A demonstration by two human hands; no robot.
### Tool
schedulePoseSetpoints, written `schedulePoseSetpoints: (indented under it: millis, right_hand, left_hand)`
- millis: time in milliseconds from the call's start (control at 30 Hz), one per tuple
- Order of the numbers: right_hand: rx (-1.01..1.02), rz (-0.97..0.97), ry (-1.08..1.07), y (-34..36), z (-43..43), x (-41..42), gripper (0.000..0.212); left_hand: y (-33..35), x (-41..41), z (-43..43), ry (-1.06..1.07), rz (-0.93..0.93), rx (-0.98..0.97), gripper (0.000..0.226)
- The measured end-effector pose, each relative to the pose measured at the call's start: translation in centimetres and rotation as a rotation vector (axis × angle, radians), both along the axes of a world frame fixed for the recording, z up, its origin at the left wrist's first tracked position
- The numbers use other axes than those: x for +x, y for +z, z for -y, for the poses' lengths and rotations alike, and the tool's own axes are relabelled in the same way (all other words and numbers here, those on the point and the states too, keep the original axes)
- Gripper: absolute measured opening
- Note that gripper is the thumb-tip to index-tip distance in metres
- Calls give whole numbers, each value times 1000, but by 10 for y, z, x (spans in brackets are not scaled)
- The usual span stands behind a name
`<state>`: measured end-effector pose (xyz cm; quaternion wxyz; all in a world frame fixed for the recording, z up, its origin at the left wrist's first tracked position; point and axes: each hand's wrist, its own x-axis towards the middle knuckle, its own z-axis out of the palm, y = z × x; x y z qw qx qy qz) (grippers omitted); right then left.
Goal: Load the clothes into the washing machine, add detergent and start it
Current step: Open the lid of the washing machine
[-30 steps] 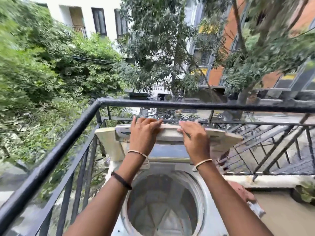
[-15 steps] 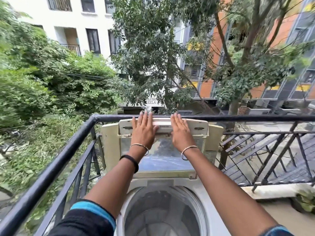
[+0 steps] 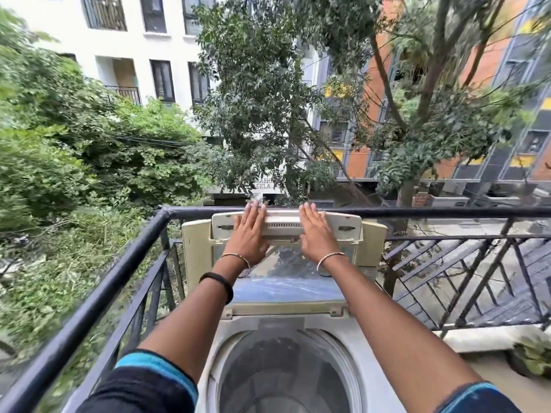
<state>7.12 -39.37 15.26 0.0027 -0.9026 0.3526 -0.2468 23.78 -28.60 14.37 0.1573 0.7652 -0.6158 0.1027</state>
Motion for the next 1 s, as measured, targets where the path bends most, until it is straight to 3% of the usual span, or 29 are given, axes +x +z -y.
schedulePoseSetpoints:
  millis: [367, 567, 633, 867, 1000]
  right_hand:
    - [5, 311, -18, -22, -49, -32, 71]
    - [28, 329, -87, -52, -72, -66, 64]
    - [73, 315, -120, -69, -76, -81, 62]
    - [256, 272, -248, -124, -86, -172, 59]
    - [374, 233, -359, -136, -84, -249, 60]
  left_hand:
    - [-11, -11, -33, -21, -51, -201, 79]
    - [-44, -54, -53, 21, -175, -424, 63]
    - [-63, -79, -58, 18, -222, -394, 57]
    - [-125, -168, -64, -85, -321, -1, 49]
    - [-140, -233, -50, -116, -368, 83, 47]
